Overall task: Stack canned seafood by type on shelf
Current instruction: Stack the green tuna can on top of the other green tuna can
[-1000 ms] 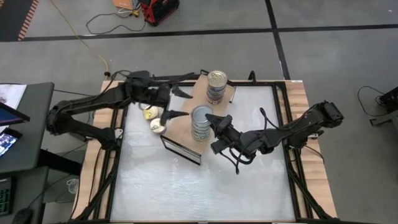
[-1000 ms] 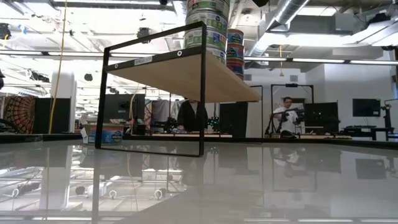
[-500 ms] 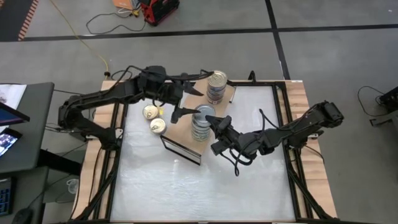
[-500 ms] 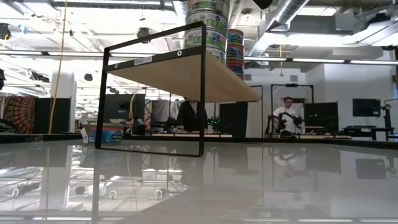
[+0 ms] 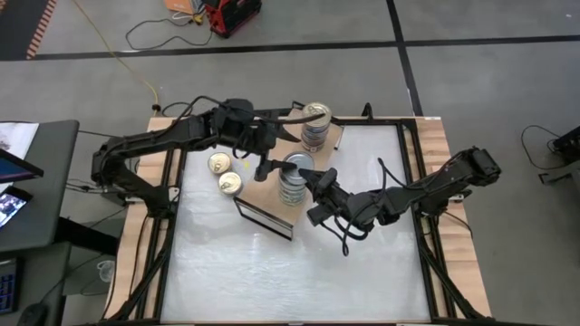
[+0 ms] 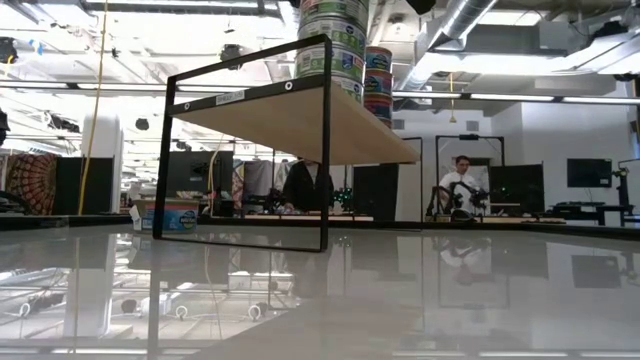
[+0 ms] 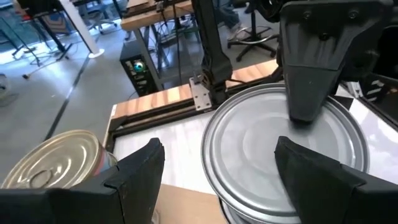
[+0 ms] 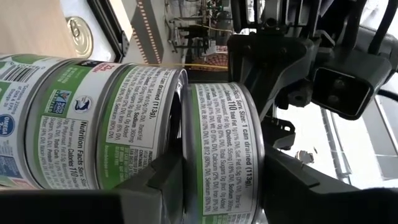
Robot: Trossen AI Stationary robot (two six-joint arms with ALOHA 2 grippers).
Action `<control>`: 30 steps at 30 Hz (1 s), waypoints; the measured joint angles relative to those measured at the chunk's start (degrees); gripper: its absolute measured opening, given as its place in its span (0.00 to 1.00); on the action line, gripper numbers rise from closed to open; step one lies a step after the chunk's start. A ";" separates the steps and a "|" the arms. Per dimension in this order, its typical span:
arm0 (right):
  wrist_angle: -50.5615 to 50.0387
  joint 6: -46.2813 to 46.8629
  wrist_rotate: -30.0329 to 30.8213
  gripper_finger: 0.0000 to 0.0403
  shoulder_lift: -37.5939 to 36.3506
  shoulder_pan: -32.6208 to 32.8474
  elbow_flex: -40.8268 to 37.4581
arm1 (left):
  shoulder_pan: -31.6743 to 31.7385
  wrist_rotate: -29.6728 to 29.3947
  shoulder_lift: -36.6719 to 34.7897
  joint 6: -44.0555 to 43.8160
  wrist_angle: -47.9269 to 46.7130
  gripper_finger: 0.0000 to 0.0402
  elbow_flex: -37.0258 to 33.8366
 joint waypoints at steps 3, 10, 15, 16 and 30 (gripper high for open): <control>0.46 -0.03 0.03 0.51 0.02 0.79 0.00 | -0.02 -0.13 -0.04 -0.85 -0.43 0.73 0.00; -0.21 0.49 0.45 0.62 0.13 2.78 1.74 | -0.61 0.07 -0.06 -1.53 -1.75 0.73 -0.02; -0.95 1.03 -0.31 0.67 0.13 3.62 2.27 | -1.41 -0.32 -0.50 -1.67 -2.12 0.73 -0.09; -0.97 1.08 -0.53 0.67 0.13 3.69 2.27 | -1.46 -0.30 -0.48 -1.85 -2.13 0.73 -0.09; -0.66 2.95 -5.02 0.67 0.11 3.30 2.36 | -1.46 -1.41 -1.20 -1.95 -3.16 0.73 -0.20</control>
